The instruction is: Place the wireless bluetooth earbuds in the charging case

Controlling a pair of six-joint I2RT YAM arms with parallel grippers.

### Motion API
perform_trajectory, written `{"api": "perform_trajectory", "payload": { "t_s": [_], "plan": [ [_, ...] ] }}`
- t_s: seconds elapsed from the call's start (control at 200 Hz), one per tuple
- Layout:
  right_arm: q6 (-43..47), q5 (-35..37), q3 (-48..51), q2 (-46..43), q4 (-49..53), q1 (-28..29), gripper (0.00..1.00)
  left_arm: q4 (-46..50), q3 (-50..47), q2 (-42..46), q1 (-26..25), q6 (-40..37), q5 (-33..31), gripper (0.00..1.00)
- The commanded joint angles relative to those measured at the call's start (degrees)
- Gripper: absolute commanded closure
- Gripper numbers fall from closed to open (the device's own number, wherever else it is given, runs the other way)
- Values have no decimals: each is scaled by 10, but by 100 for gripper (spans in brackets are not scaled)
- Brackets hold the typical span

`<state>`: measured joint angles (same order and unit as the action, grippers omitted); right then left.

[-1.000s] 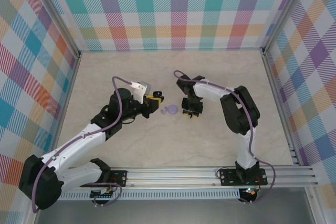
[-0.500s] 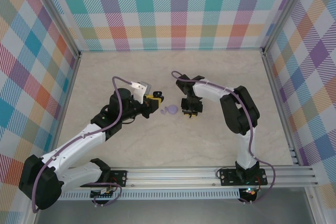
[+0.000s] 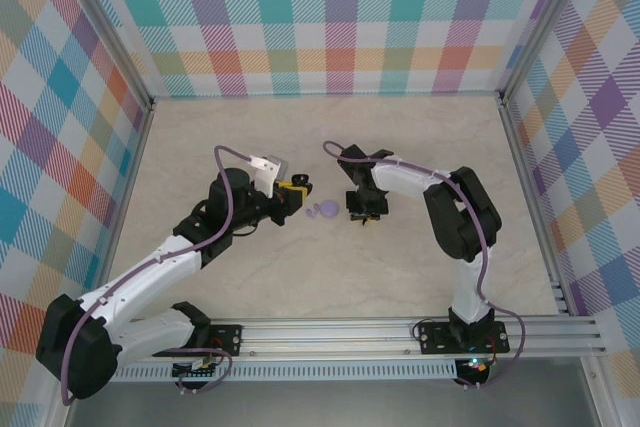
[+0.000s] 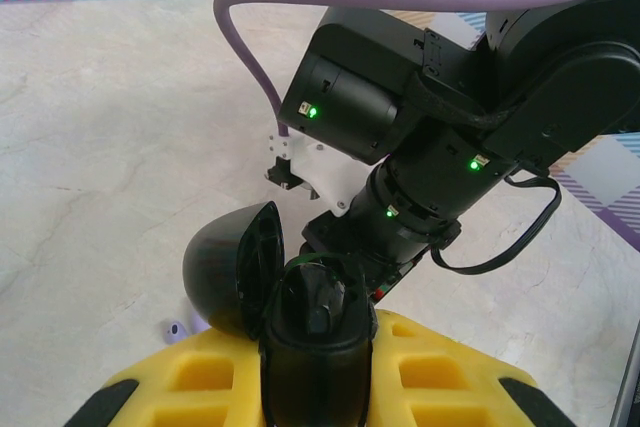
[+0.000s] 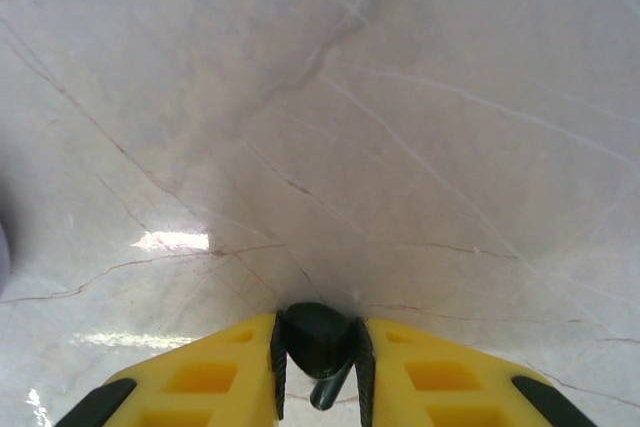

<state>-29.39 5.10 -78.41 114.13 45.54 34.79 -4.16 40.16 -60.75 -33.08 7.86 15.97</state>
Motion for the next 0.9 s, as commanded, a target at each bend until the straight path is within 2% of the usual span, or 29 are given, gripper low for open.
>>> {"api": "perform_trajectory", "payload": {
  "t_s": [0.0, 0.295, 0.39, 0.47, 0.54, 0.705, 0.895],
  "plan": [
    [36, 12, 16, 13, -4, -9, 74, 0, -3, -5, 5, -5, 12, 97],
    [106, 8, -7, 25, 43, -10, 74, 4, -4, -1, 5, -7, 8, 98],
    [112, 9, -14, 29, 52, -10, 70, 3, -4, -2, 5, -6, 9, 97],
    [108, 6, -17, 26, 51, -11, 66, 3, -3, -3, 5, -6, 9, 98],
    [101, 2, -20, 22, 49, -10, 59, 4, -3, -2, 5, -6, 9, 98],
    [67, 5, -43, 28, 53, -10, 56, 3, -2, -2, 5, -6, 9, 97],
    [33, 2, -72, 52, 68, -10, 59, 6, 0, -1, 5, -6, 9, 97]
  ]
}}
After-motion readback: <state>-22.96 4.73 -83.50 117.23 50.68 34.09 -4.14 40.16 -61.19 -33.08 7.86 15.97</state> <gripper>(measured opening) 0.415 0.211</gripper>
